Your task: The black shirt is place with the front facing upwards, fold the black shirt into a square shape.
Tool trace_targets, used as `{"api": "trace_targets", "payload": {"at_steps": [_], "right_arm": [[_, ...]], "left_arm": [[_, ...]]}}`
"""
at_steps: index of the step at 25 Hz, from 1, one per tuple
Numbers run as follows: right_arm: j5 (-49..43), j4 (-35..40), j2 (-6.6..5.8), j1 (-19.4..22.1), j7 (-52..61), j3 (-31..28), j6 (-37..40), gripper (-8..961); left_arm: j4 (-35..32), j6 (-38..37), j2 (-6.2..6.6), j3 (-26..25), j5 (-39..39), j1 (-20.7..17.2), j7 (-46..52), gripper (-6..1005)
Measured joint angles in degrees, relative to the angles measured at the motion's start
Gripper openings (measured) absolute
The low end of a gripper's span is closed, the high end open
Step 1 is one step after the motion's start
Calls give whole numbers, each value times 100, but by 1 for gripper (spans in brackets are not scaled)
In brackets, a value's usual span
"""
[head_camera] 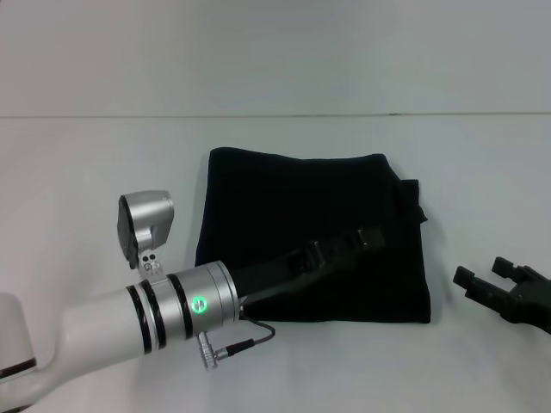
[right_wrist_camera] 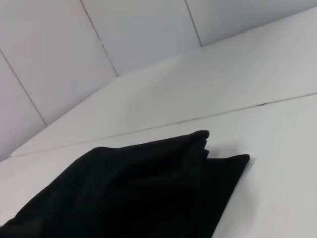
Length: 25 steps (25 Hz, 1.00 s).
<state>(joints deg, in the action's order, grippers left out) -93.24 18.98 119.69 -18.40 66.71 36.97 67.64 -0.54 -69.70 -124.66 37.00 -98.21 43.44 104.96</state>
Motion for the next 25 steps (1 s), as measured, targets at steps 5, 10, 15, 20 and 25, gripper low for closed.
{"api": "trace_targets", "payload": {"at_steps": [5,10,15,20,25], "right_arm": [[-1,0,9,-19,0,-26,6,945],[1,-6,9,12,1,-268,96,945],[-2,-24,-2,7,-102,-402,852,945],[-36,-162,33,-289,-836,-296,1454,945],[-41,-568,46,-951,-1319,-18,1184,945]], "left_arm": [[159,316,-2,-119,20,120,39,909],[241,-308,-5,-81,-70,195,95,965],[-602,-1035,28,244,-110,-269,-141,958],[-2121,-1674,95,513,-61,-1195,-551,951],[-2652,-1932,288,203,37,-1773,-1079,949]]}}
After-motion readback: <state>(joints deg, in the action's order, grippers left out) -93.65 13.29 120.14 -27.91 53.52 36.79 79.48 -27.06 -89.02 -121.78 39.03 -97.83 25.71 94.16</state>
